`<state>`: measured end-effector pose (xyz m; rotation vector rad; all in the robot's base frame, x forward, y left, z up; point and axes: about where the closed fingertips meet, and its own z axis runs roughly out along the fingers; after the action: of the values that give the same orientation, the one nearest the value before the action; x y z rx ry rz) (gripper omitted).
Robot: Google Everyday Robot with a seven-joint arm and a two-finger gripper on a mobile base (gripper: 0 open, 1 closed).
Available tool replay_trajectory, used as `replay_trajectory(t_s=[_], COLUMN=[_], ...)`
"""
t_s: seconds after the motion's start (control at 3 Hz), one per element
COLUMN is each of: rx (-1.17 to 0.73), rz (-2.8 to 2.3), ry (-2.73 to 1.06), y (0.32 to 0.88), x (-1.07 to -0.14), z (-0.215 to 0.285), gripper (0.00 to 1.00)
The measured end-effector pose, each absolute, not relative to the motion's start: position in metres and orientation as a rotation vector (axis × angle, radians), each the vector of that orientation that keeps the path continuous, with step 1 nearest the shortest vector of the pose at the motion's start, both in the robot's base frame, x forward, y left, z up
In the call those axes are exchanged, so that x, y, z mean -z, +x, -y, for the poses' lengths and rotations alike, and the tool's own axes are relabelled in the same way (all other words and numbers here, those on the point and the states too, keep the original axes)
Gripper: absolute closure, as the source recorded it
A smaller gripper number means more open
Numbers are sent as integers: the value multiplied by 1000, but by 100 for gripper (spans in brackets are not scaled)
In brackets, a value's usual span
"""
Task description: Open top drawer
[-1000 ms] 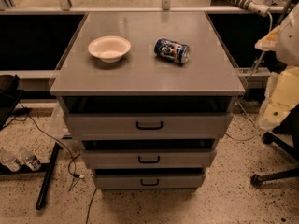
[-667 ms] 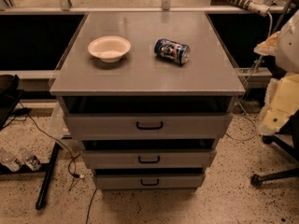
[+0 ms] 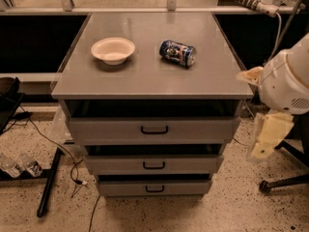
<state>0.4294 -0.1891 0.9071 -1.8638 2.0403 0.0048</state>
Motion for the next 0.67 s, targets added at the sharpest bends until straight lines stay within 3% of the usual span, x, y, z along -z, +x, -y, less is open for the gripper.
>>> replay_trajectory(t_s=[0.67], rx=[37], rz=[-1903], ry=[-1887], y=[458], x=[-877], z=[178], gripper=[0])
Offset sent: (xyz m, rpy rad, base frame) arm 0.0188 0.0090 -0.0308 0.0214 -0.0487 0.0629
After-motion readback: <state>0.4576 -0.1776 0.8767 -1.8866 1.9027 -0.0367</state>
